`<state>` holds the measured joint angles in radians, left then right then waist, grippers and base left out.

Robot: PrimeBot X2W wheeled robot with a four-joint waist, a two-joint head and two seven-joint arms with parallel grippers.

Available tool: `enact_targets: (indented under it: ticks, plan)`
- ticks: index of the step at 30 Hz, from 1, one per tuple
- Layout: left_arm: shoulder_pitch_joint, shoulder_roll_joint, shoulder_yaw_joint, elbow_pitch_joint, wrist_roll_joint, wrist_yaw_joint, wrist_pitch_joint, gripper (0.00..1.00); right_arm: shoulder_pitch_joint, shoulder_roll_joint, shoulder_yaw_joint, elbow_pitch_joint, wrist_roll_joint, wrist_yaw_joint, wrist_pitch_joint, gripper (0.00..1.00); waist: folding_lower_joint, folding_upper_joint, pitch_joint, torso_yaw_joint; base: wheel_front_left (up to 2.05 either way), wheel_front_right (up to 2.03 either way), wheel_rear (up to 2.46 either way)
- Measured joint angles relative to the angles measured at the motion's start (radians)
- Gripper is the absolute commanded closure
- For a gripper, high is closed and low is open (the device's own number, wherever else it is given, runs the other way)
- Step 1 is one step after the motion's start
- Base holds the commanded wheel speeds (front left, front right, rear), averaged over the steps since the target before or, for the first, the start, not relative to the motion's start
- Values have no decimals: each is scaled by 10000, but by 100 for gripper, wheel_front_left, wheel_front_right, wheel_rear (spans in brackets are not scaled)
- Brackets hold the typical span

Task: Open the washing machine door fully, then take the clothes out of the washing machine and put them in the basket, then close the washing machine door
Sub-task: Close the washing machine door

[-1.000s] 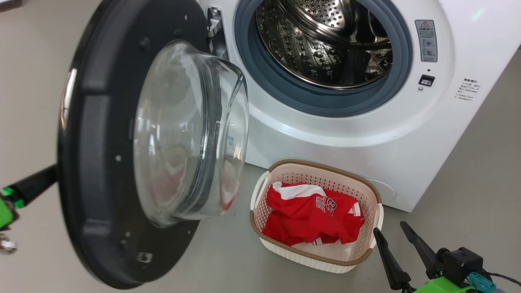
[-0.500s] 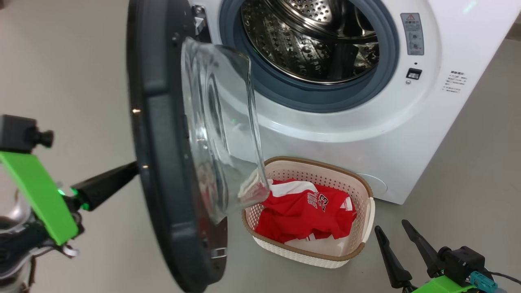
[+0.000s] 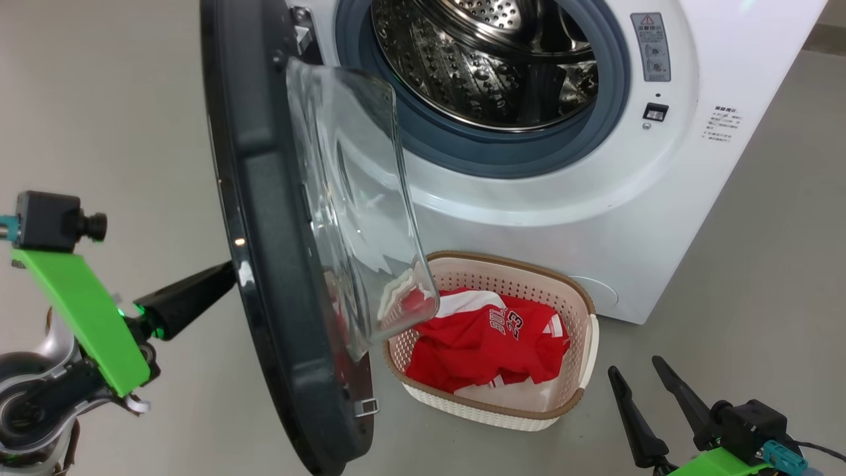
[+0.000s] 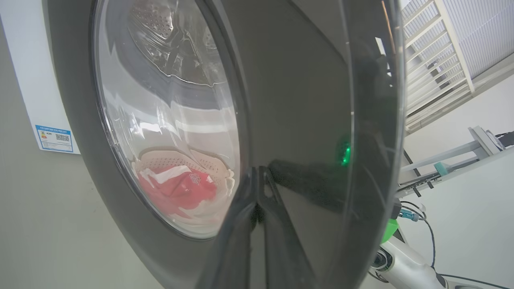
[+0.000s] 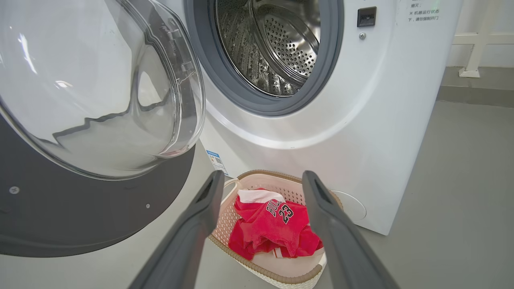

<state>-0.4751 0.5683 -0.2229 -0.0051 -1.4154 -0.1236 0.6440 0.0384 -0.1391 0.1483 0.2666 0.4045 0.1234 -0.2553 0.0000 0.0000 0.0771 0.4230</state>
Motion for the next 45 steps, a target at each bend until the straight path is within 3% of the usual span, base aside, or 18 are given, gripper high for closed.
enact_targets:
  ticks: [6, 8, 10, 11, 14, 15, 17, 18, 33, 45]
  plan:
    - [90, 50, -171, 295, -199, -2, -660, 96, 10, 146, 13, 13, 0, 0, 0, 0, 0, 0, -261, 93, 0, 0, 0]
    - [291, 56, -199, 385, -224, -2, -909, 77, 36, 192, 19, 13, 2, 0, 0, 0, 0, 0, -390, 128, 0, 0, 0]
    - [591, 63, -291, 470, -230, -2, -1139, 75, 149, 198, 19, 15, 2, 0, 0, 0, 0, 0, -523, 168, 0, 0, 0]
    - [771, 67, -314, 493, -291, -2, -1246, 67, 236, 211, 27, 17, 2, 0, 0, 0, 0, 0, -586, 188, 0, 0, 0]
    - [1289, 82, -322, 585, -416, -2, -1638, 63, 405, 268, 54, 36, 6, 0, 0, 0, 0, 0, -763, 244, 0, 0, 0]
    - [1443, 86, -318, 635, -449, -2, -1789, 55, 415, 286, 59, 52, 6, 0, 0, 0, 0, 0, -820, 262, 0, 0, 0]
    - [1768, 109, -307, 727, -456, -2, -2115, 9, 417, 314, 59, 48, 8, 0, 0, 0, 0, 0, -913, 300, 0, 0, 0]
    - [1950, 107, -290, 771, -476, -2, -2272, 0, 422, 328, 58, 46, 8, 0, 0, 0, 0, 0, -947, 320, 0, 0, 0]
    - [4182, -303, 61, 1741, -616, -2, -4987, 0, 621, 387, 33, 59, 8, 0, 0, 0, 0, 0, -965, 488, 0, 0, 0]
    - [5034, -834, 40, 2412, -915, -2, -6157, 0, 612, 336, 12, 105, 8, 0, 0, 0, 0, 0, -972, 475, 0, 0, 0]
